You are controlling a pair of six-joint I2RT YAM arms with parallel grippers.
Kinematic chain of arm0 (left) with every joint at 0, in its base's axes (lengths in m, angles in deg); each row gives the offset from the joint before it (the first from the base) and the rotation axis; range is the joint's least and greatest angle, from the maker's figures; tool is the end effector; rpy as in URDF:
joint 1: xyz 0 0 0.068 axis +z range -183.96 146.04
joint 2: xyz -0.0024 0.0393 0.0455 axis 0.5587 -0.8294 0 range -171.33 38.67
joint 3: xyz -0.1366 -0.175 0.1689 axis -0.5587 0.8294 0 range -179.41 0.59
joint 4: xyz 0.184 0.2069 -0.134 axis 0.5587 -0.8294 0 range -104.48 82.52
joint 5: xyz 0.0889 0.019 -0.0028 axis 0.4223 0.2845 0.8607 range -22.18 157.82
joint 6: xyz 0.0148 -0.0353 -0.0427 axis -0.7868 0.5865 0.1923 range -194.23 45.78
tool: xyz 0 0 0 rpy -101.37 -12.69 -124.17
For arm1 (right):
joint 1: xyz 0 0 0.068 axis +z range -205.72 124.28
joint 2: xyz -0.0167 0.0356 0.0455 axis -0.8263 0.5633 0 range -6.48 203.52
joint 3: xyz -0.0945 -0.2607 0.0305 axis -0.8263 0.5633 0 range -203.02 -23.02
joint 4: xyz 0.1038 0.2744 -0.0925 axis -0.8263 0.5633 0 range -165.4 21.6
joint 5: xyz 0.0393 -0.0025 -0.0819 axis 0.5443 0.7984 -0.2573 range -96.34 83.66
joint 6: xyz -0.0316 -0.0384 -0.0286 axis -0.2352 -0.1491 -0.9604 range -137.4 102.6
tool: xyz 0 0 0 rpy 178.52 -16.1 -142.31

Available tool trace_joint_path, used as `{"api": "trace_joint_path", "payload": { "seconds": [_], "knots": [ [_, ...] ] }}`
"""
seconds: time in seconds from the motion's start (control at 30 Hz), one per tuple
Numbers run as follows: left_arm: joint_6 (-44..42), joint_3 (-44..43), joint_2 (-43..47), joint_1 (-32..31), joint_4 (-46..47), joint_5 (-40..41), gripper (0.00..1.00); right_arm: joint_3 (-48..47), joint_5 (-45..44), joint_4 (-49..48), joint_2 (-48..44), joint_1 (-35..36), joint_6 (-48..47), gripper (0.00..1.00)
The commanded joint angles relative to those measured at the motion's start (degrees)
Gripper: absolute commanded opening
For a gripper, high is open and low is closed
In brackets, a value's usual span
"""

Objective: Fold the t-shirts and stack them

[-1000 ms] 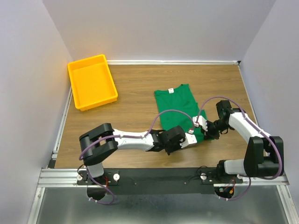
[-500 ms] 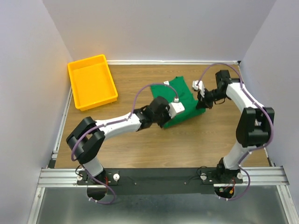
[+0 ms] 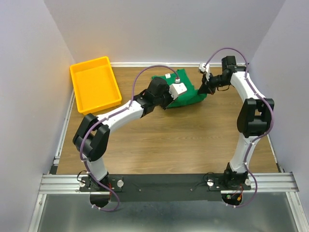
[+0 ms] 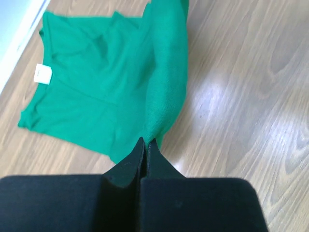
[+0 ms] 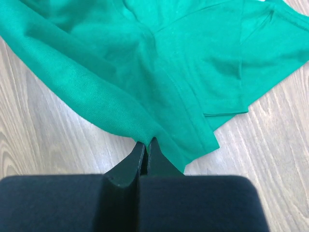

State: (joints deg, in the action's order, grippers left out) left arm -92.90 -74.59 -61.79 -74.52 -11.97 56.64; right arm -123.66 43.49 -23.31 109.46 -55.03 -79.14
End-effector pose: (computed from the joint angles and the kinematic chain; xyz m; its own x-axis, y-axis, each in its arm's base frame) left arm 0.3437 -0.3044 0.2516 -0.1123 0.5096 -0.8530 0.8462 0.4990 0.1867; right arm 0.4755 0.0368 0.2444 -0.1717 -0.5702 -0.8033 -0.9558 0.2941 -0.0044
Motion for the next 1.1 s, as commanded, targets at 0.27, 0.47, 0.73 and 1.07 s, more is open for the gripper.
{"api": "trace_joint_path", "payload": {
  "seconds": [0.27, 0.47, 0.73, 1.07],
  "knots": [
    [3.55, 9.16, 3.96, -6.53, -2.1, -6.4, 0.0, 28.79, -5.87, 0.55, -17.22, -0.34, -14.54, 0.01],
    [9.18, 13.38, 4.75, -14.19, -2.36, -5.78, 0.0, 42.26, -7.98, 0.64, -28.99, -0.34, -15.17, 0.01],
    [17.87, 19.27, 8.35, -25.08, -1.22, -4.82, 0.0, 60.27, -11.67, 6.08, -46.93, -0.42, -15.09, 0.01],
    [14.91, 20.25, 13.8, -23.79, -1.04, -0.34, 0.0, 54.43, -9.41, 4.42, -48.1, -0.42, -10.52, 0.0]
  ]
}}
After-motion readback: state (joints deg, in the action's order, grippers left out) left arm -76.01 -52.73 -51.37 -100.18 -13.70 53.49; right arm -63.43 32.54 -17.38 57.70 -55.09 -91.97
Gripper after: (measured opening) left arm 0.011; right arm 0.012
